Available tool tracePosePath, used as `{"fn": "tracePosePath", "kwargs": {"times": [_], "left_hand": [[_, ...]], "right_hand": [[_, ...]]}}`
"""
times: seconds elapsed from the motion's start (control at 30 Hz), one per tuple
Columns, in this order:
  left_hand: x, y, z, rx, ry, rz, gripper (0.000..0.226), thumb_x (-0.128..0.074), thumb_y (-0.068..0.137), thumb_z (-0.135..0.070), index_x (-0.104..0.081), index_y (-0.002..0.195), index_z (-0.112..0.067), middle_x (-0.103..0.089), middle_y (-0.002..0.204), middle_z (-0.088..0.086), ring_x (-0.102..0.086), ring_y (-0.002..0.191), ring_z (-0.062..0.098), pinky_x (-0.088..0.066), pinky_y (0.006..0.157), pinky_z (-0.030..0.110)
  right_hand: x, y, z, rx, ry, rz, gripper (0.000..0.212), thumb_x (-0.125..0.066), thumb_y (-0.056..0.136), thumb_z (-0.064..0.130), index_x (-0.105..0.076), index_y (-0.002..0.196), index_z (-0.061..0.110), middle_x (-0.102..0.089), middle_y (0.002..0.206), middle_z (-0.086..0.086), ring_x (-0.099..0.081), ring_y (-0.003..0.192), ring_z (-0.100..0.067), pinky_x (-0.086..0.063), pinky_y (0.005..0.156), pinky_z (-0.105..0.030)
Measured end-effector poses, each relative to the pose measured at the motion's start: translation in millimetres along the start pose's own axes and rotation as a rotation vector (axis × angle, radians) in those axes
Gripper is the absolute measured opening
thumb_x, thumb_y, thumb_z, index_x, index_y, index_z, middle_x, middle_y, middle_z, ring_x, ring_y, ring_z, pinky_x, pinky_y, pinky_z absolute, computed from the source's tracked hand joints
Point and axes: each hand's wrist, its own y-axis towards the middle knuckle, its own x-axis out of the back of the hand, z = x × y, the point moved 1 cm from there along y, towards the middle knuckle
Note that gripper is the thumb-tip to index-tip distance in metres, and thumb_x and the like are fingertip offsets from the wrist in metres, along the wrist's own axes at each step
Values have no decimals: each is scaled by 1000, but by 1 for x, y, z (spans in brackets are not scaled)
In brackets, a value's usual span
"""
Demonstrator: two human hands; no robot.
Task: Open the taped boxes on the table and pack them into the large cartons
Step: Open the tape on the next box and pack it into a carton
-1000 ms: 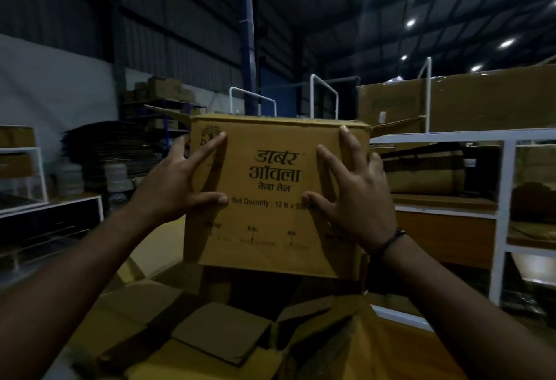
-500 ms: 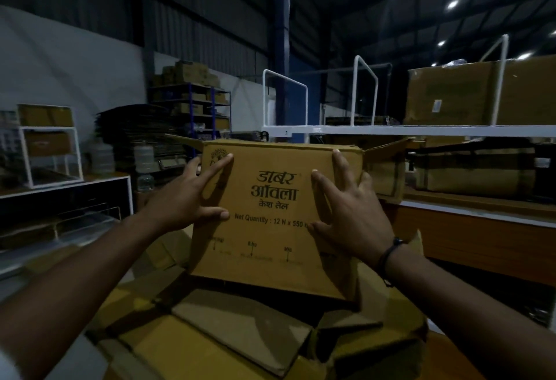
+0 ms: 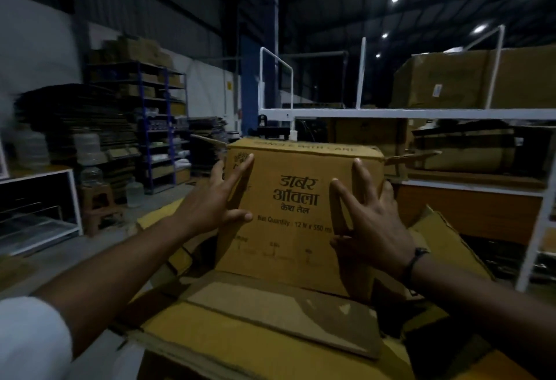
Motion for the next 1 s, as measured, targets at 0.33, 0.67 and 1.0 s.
{"fn": "tracePosePath", "kwargs": {"times": [0.33, 0.67, 1.0], "left_hand": [[-65, -27, 25, -54, -198, -41, 144, -88, 73, -45, 35, 147, -52, 3, 165, 12, -39, 141, 43, -51, 102, 55], [-95, -55, 40, 139, -97, 5, 101, -55, 93, -68, -3, 164, -20, -42, 149, 14, -46, 131, 34, -47, 99, 44], [-106, -63, 46, 135, 180, 25, 66, -42, 94, -72, -62, 131, -21, -55, 119, 11, -50, 114, 31, -47, 89, 40]], "right_hand": [[-53, -56, 36, -157, 39, -77, 129, -89, 67, 46, -1, 161, 35, 22, 166, -4, 2, 149, -51, -29, 110, -74], [-66, -71, 42, -298, -141, -140, 121, -79, 68, 66, -11, 161, 30, -18, 160, -13, -23, 141, -39, -30, 114, -57], [-73, -54, 32, -476, 61, 80, 101, -63, 71, 82, -21, 152, 38, -42, 146, -6, -39, 130, -27, -40, 106, -45]]}}
